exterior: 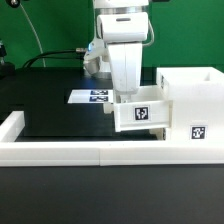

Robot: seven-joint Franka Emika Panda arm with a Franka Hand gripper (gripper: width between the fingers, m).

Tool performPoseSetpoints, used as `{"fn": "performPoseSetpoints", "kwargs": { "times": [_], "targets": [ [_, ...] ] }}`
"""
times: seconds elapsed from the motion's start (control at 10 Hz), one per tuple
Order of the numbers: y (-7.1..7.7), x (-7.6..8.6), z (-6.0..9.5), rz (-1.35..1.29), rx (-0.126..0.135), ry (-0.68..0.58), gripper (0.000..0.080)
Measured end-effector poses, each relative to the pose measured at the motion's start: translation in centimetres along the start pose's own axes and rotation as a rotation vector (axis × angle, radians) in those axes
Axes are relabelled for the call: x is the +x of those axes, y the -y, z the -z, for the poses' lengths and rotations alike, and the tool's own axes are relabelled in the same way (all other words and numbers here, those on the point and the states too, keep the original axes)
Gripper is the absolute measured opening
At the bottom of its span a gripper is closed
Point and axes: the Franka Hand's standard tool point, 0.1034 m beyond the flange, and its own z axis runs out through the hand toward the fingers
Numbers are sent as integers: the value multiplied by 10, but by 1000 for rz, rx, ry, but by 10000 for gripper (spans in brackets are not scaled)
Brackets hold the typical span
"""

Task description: Assemble drawer

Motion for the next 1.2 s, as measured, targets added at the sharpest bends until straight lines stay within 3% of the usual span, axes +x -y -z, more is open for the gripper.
{"fn": "performPoseSetpoints", "kwargs": {
  "times": [0.3, 0.4, 0.7, 1.2],
  "targets": [
    [0, 1, 0, 4, -3, 1, 44],
    [-2, 6, 1, 26, -17, 5, 44],
    [-3, 13, 2, 8, 1, 11, 44],
    [-3, 14, 2, 8, 3, 11, 44]
  ]
}}
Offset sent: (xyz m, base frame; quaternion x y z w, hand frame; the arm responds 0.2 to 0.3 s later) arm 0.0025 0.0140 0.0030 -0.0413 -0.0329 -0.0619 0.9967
